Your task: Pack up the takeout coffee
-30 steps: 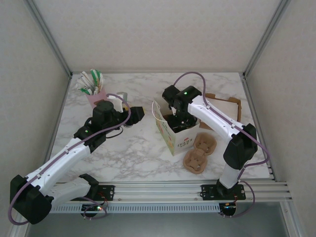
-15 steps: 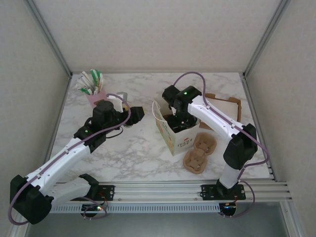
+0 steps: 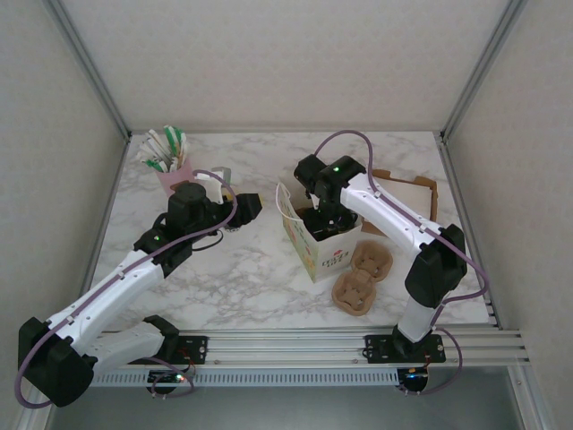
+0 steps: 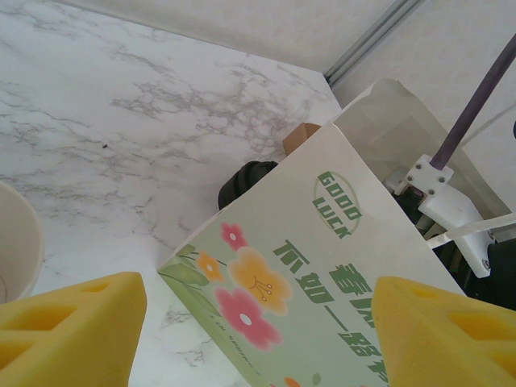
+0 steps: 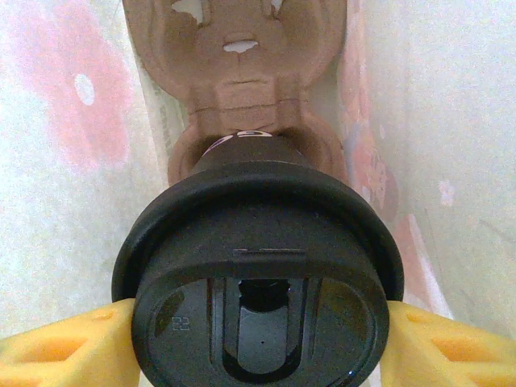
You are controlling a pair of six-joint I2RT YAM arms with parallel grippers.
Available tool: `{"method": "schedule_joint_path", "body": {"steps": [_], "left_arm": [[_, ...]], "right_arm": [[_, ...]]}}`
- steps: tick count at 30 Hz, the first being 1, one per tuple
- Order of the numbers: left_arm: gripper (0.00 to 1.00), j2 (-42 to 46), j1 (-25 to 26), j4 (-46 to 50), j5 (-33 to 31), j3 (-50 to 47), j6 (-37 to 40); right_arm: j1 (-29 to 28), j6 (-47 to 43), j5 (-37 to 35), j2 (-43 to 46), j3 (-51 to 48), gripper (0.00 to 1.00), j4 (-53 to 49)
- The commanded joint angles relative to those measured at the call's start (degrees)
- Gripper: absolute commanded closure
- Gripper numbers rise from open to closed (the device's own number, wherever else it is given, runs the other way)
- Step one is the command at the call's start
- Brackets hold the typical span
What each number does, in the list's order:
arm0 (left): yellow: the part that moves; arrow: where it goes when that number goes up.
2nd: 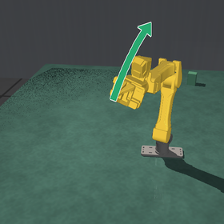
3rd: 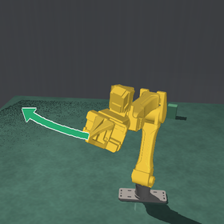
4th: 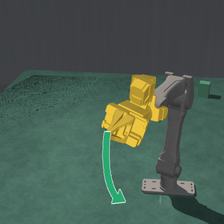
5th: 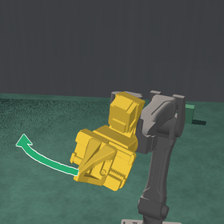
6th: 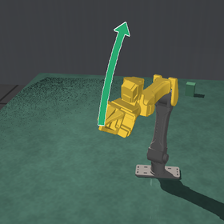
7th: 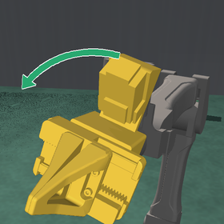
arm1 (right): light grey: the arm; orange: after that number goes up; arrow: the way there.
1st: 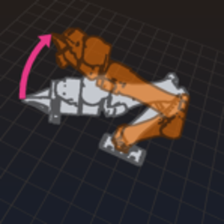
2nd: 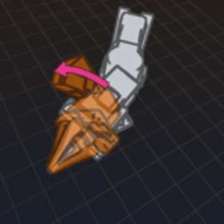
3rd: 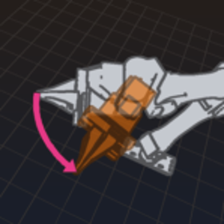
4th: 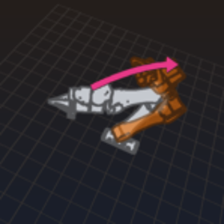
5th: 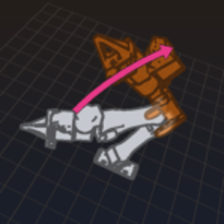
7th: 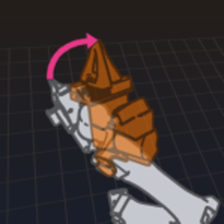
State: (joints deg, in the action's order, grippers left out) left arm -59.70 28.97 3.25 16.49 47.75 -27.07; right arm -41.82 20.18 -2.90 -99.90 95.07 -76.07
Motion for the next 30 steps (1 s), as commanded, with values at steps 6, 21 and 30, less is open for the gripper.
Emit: {"method": "schedule_joint_path", "body": {"steps": [6,21,30], "left_arm": [[0.26,1.2,0.5,0.0,-0.2,0.3,-0.4],[0.26,1.3,0.5,0.0,-0.1,0.2,-0.4],[0.26,1.3,0.5,-0.1,-0.2,0.3,-0.4]], "right_arm": [[0.4,0.1,-0.1,0.0,-0.8,0.32,-0.7],[0.4,0.2,0.0,0.0,-0.8,0.31,-1.1],[0.4,0.2,0.0,0.0,-0.6,0.31,-1.3]]}}
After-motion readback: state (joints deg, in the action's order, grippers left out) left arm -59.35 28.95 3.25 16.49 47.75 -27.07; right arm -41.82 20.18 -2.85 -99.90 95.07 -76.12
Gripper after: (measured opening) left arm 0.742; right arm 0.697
